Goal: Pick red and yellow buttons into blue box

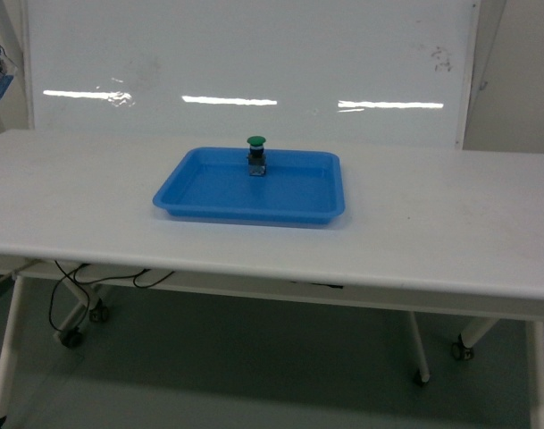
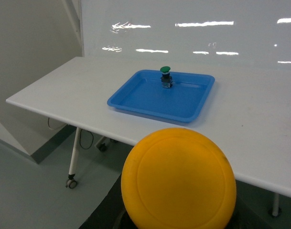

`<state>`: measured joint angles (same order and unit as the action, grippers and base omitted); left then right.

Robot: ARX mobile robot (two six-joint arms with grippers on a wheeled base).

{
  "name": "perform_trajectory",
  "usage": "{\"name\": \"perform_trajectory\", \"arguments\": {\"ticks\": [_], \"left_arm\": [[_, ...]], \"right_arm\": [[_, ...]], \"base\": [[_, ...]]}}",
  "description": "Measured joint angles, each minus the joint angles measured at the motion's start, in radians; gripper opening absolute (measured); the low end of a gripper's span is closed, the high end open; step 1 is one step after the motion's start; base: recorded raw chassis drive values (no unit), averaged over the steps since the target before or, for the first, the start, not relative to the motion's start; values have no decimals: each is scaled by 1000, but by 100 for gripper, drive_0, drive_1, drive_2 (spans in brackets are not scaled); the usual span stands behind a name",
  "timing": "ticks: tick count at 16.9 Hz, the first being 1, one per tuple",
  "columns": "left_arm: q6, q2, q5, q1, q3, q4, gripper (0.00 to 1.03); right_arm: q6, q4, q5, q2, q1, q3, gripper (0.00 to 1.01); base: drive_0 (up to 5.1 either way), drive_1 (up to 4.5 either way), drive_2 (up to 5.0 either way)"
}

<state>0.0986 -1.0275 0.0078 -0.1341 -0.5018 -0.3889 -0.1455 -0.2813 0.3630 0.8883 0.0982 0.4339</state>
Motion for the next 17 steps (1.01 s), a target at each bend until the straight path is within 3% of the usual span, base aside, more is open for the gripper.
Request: {"name": "perform_trajectory", "arguments": {"ticks": [17], "left_arm": [[0, 0, 3, -1, 0, 1, 24]], "right_arm": [[0, 1, -3, 0, 0, 0, 26]], "base": [[482, -225, -225]]}}
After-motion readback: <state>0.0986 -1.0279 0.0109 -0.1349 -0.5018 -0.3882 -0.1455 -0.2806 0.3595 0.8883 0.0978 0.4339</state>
